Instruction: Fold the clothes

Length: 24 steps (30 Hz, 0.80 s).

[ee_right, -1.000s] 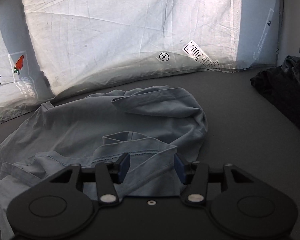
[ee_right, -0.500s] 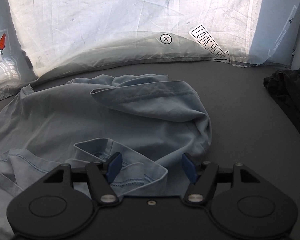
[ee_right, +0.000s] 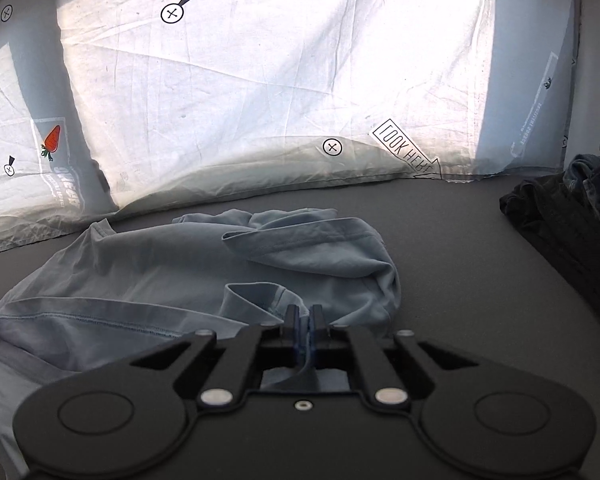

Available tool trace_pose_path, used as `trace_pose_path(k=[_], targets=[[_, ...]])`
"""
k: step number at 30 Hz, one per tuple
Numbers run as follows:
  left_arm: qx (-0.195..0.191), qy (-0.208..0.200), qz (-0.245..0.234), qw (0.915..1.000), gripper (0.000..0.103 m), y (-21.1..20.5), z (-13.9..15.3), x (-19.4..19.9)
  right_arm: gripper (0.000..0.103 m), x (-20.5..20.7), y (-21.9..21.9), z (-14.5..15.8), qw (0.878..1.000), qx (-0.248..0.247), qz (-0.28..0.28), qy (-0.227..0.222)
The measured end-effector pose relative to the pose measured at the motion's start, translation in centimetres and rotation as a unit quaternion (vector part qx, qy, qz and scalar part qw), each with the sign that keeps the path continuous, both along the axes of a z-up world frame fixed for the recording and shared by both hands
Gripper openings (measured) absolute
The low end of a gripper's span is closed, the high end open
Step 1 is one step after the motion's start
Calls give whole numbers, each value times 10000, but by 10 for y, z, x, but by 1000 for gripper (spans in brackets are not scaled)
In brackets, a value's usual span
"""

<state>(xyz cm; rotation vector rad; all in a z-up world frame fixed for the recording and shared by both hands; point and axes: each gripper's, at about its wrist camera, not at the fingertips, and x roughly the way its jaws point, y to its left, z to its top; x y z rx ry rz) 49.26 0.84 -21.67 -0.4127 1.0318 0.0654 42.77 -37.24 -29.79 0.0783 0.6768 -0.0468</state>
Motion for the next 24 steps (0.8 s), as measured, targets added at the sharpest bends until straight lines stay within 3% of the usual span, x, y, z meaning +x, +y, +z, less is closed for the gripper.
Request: trace_pose_path(k=[5,12,20,24], targets=[[299,-518,3,9982,8,3,43,-74,4,-62,0,28,9995,-92,0,-313],[677,-753,57,9948,8,9,56,-177,4,-144,4,35,9994,-145,46,-312],[725,-212,232,9969,8,7,28,-278,2,-226,-4,8,9993,-129,48,342],[676,294,399,9965,9,6,-1,-313,2,-254,-20,-15,9959,326,24,843]])
